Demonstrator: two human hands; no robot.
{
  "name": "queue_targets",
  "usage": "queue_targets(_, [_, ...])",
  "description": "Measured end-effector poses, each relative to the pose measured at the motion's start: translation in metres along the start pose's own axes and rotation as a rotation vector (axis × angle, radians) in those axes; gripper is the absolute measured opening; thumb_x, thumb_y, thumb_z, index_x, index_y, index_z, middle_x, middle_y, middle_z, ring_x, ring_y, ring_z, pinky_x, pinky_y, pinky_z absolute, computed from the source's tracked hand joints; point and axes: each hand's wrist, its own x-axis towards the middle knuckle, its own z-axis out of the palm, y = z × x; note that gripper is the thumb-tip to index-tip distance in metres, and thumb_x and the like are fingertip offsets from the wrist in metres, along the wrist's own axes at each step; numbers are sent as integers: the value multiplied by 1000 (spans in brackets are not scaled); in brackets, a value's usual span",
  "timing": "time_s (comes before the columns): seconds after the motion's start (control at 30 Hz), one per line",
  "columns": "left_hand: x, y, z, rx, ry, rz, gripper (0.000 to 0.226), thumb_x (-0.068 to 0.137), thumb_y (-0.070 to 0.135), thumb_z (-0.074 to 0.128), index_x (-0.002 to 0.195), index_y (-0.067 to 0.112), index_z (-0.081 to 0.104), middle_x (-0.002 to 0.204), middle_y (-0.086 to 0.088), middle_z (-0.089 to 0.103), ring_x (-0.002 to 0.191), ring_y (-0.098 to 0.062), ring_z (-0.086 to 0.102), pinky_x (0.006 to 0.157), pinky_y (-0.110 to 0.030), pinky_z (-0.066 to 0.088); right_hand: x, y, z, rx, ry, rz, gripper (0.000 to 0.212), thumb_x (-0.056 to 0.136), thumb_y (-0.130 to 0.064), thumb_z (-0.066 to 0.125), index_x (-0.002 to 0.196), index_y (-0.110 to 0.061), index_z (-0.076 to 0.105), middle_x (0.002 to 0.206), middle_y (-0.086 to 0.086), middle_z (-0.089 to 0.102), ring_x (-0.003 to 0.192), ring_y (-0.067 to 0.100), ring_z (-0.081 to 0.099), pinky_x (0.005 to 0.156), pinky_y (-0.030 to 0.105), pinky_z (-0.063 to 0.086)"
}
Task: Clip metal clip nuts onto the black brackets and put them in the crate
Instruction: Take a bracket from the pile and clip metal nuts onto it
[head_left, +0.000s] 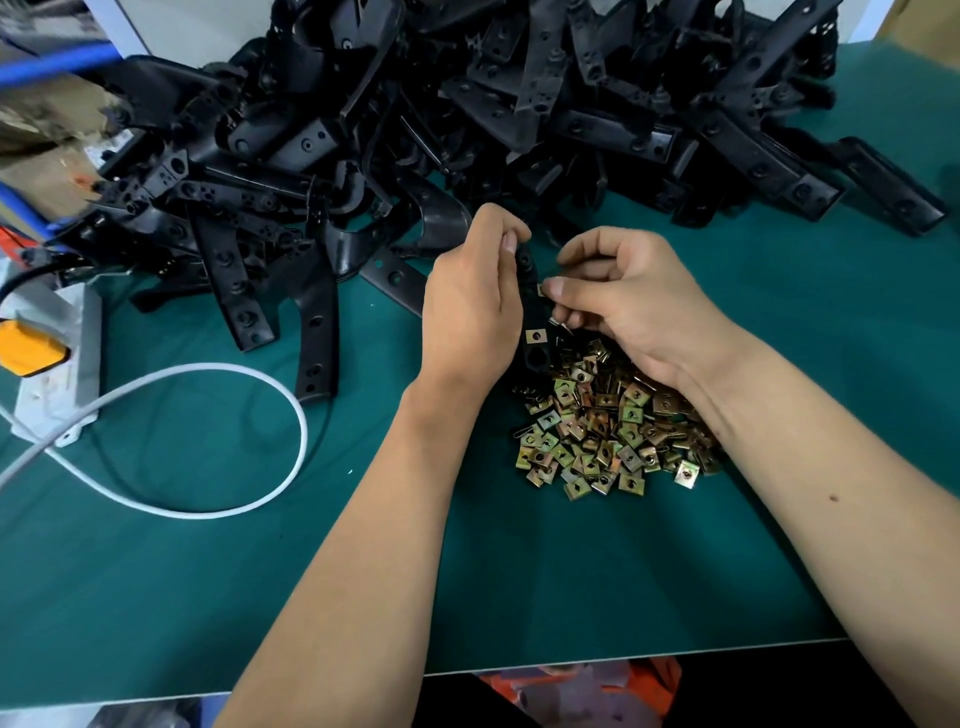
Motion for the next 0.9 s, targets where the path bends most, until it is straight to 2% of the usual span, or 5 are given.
queue_targets(0.4, [-1,9,5,-5,-12,20,24,107,13,39,108,6,62,65,-5,55,56,-20,46,53,-41,38,0,-2,-4,49,-51,28,25,86,12,72,93,-8,58,63,2,64,53,14,61,46,19,43])
queue_targets(0.57, [-4,12,7,5,7,19,25,107,14,36,108,8,60,67,8,50,57,-10,44,52,-31,33,0,-1,-1,61,-85,3,25,86,10,73,92,-9,58,65,2,62,53,13,59,45,18,42])
queue_targets(0.73, [-3,4,10,-69,40,-26,22,106,9,38,102,5,59,74,3,56,61,-10,47,56,-29,36,2,2,0,61,-49,4,11,94,-2,71,105,-4,68,74,1,67,60,11,61,49,18,45])
queue_targets(0.77, [-3,1,10,-73,55,-30,22,106,8,38,101,4,59,72,4,55,60,-9,46,55,-28,35,2,3,-1,34,-39,3,7,97,-6,69,103,-3,71,74,0,68,59,10,61,49,18,45])
queue_targets(0.9, [-3,-3,10,-45,99,-39,22,106,9,38,100,3,58,68,7,50,55,-4,41,53,-23,29,4,7,0,-152,-21,-25,17,100,-16,67,89,-6,77,67,-1,67,57,9,58,48,18,41])
